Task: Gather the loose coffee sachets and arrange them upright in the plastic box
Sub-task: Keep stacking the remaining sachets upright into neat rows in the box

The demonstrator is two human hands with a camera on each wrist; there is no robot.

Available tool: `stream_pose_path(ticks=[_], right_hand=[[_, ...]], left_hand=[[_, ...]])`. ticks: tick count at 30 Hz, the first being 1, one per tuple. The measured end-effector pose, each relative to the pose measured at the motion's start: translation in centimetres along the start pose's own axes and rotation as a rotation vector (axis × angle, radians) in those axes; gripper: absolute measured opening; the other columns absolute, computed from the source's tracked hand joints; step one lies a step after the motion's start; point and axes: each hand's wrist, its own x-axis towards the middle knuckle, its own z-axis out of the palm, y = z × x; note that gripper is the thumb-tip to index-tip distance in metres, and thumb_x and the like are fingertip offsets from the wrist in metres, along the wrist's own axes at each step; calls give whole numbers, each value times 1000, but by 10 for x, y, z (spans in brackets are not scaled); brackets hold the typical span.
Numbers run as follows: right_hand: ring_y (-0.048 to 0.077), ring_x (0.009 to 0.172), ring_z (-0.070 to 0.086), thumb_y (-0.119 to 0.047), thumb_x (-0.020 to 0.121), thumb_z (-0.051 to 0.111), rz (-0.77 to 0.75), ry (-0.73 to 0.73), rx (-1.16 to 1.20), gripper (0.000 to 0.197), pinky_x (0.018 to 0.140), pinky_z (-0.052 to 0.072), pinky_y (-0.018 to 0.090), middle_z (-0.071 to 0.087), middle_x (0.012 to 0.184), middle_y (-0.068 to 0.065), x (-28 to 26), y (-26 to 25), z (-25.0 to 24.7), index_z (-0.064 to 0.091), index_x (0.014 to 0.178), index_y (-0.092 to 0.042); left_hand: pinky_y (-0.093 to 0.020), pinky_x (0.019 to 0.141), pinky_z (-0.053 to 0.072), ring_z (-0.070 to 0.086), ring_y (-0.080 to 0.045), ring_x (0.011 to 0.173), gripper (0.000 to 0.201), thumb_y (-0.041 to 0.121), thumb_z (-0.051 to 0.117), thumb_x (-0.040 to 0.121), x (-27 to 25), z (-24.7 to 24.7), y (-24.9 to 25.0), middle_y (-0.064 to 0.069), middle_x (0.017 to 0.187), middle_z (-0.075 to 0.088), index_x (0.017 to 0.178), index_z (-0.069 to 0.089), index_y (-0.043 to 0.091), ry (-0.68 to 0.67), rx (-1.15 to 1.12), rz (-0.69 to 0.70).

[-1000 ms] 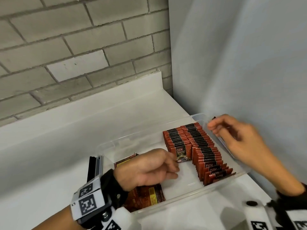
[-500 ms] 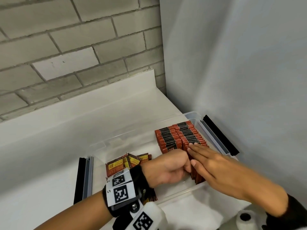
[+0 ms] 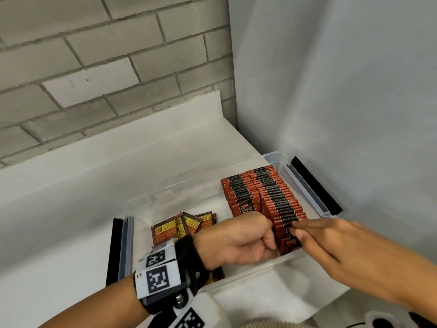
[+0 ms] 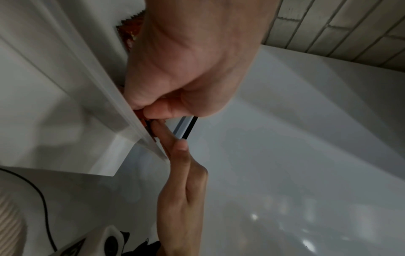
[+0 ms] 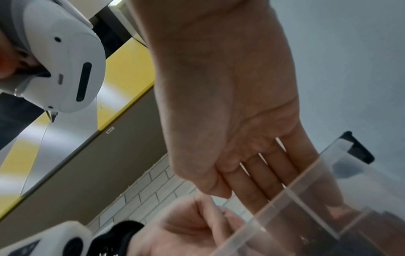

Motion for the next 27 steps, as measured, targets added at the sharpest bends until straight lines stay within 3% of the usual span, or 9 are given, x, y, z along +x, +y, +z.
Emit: stream_pose_path(ticks=[3,6,11,13,15,17,19,23,27], right_hand=[[-3,92,55,-60,83,-3,-32,-5,-22,66,85,48,19,57,104,-21,3,-5,0,56,96,-34],[0,81,56,-61,83,-4,-21,42,10,56,76,47,18,56,85,-19,-2,-4,-4,45,72,-35],[4,70,57,-68,78,-13,-8,17,-49,75,71,49,20,56,73,-10,-2,-4,-5,51,72,-28],[6,70,58,-67,81,-9,2,23,-41,72,69,48,18,57,72,-7,1,-3,-10,51,70,-27],[6,68,58,-69,86,0,-16,81,31,69,63,46,17,59,72,-11,5,-4,-20,53,68,-28],[8,61,55,-69,89,12,-43,144,136,62,55,40,17,57,70,-18,10,-13,-33,49,63,-28],[11,60,57,-61,89,25,-50,139,274,53,58,44,20,61,66,-13,22,-23,-39,58,69,-24],[2,87,64,-42,94,48,-52,-91,440,24,84,52,25,69,94,-11,62,-50,-34,64,105,-29],[13,116,55,-31,95,55,15,-440,596,43,104,42,29,55,129,-1,105,-77,-14,46,135,-17]], left_hand=[[-19,76,56,65,-16,96,60,-27,17,83,2,1,-1,-6,97,70,104,63,4,-3,10,-10],[-22,83,53,59,-19,116,61,-26,20,83,1,-2,-2,-11,113,65,123,58,0,-6,38,-9],[-25,88,51,56,-25,123,60,-25,21,83,-3,0,-3,-10,121,63,122,57,3,-14,99,-28],[-24,88,52,66,-17,99,55,-24,22,83,-5,-5,-2,-6,98,66,112,58,4,-3,112,-35],[-28,101,45,58,-10,80,43,-23,26,84,-15,-13,3,-5,83,56,92,55,8,45,171,-49],[-32,108,37,56,-14,97,39,-21,33,87,-28,-29,11,-9,100,54,99,57,7,116,280,-28],[-30,106,41,54,-20,121,41,-17,40,91,-46,-47,23,-10,132,55,125,54,2,193,413,-6],[-19,100,44,51,-10,124,39,-1,47,96,-85,-81,49,2,136,54,131,56,14,324,866,11],[-20,102,30,37,-11,135,48,16,46,98,-98,-108,63,5,150,38,144,40,24,412,1457,-131]])
